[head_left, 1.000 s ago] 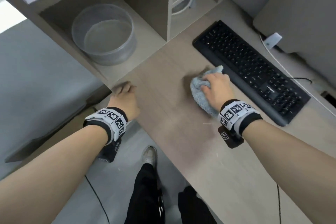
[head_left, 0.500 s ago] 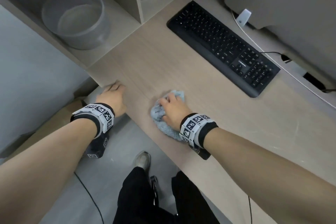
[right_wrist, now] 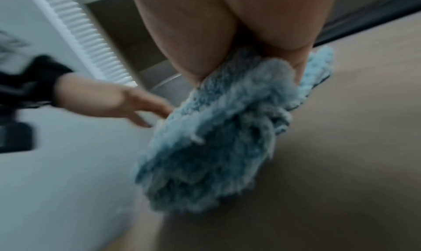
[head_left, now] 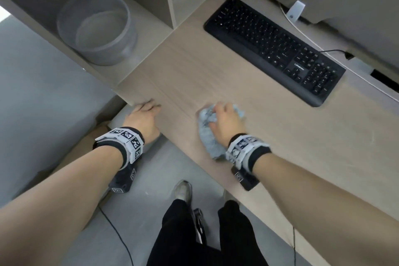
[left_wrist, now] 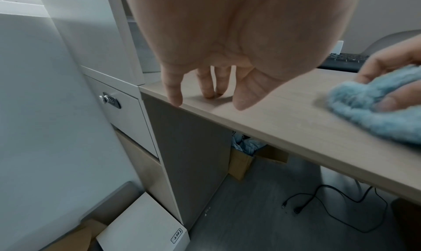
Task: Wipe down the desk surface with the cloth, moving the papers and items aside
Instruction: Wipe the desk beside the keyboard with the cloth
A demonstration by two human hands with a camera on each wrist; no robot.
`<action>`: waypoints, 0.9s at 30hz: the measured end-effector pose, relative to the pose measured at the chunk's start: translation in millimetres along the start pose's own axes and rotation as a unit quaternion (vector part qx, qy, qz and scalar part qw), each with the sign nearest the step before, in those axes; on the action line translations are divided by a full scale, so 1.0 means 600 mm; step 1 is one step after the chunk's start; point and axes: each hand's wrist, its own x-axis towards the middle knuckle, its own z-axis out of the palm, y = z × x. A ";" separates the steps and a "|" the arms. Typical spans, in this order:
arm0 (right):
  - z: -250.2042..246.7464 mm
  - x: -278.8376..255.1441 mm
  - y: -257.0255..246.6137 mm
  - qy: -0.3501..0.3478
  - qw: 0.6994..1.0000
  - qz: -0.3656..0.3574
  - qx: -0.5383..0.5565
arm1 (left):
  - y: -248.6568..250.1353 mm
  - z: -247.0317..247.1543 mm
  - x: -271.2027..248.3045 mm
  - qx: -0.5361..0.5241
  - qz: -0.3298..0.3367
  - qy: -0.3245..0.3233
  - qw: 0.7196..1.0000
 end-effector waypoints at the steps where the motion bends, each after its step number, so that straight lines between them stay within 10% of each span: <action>1: 0.023 -0.013 -0.035 -0.036 0.998 -0.045 0.021 | -0.001 -0.001 0.001 0.000 0.006 0.003 1.000; 5: 0.037 -0.026 -0.095 -0.102 0.984 -0.124 0.078 | -0.009 -0.003 0.011 -0.012 0.027 -0.013 0.999; 10: -0.073 0.073 -0.024 0.062 0.992 0.024 0.112 | -0.030 -0.005 0.009 -0.089 0.009 0.039 0.995; 13: -0.086 0.112 -0.010 0.046 0.996 0.045 0.054 | -0.037 -0.006 -0.003 -0.091 -0.011 0.044 0.995; 22: 0.064 0.002 -0.114 -0.067 0.968 -0.234 -0.064 | -0.033 -0.010 -0.003 -0.028 -0.001 0.019 0.999; 27: -0.027 0.006 -0.008 0.021 0.997 -0.032 0.061 | -0.019 -0.016 -0.005 -0.015 -0.021 -0.008 1.000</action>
